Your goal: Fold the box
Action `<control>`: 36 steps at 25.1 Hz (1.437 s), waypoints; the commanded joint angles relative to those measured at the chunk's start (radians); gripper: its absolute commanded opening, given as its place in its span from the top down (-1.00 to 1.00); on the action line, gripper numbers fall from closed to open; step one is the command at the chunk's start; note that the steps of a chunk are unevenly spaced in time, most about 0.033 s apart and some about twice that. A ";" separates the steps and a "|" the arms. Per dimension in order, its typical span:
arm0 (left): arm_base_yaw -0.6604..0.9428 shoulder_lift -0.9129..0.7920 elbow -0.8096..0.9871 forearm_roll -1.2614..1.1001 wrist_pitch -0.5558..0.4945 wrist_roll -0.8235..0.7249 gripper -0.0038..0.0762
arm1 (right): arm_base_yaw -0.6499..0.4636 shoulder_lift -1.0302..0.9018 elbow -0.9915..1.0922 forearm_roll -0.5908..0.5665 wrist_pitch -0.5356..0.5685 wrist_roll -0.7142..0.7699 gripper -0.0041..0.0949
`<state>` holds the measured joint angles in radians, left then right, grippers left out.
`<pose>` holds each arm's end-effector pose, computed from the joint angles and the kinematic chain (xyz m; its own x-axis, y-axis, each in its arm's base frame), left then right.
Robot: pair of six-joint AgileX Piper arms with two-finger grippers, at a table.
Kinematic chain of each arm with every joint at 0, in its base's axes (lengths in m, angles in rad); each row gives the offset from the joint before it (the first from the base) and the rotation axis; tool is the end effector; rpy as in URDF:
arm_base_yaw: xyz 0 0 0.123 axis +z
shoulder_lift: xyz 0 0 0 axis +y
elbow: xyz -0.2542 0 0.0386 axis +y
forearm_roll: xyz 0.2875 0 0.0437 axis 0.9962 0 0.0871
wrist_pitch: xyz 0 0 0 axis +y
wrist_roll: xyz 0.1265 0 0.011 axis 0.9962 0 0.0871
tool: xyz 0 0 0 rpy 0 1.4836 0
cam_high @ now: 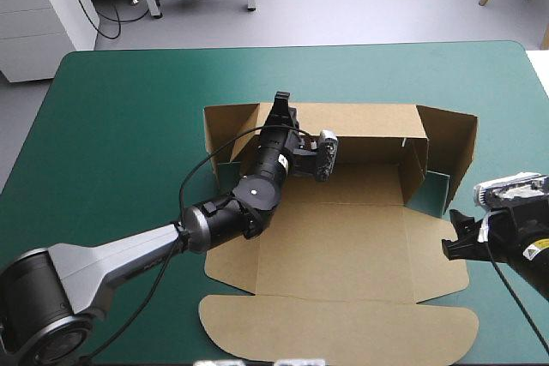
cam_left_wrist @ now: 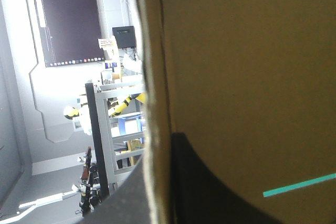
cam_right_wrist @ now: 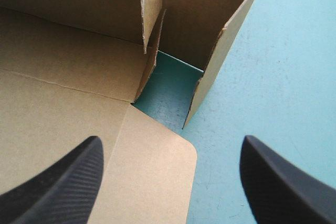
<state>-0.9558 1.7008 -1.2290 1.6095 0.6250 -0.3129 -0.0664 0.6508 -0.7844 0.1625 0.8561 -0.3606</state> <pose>0.3167 -0.3195 0.2424 0.2816 0.9583 -0.0486 0.2852 -0.0353 0.9578 0.2027 0.0021 0.3152 -0.5598 -0.2123 -0.8009 -0.1789 0.9748 -0.1333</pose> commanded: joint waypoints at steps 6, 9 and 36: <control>-0.007 -0.048 -0.025 0.014 0.042 -0.009 0.93 | 0.002 0.003 0.057 0.074 -0.229 -0.001 -0.59; -0.007 -0.048 -0.025 0.014 0.042 -0.009 0.93 | 0.002 0.005 0.049 0.085 -0.283 -0.001 -0.54; -0.007 -0.048 -0.025 0.017 0.087 -0.007 0.93 | 0.000 0.955 -0.932 -0.026 0.018 0.311 -0.48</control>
<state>-0.9561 1.7008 -1.2290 1.5871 0.6692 -0.3129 -0.0664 1.6162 -1.6731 0.1348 0.9129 -0.0361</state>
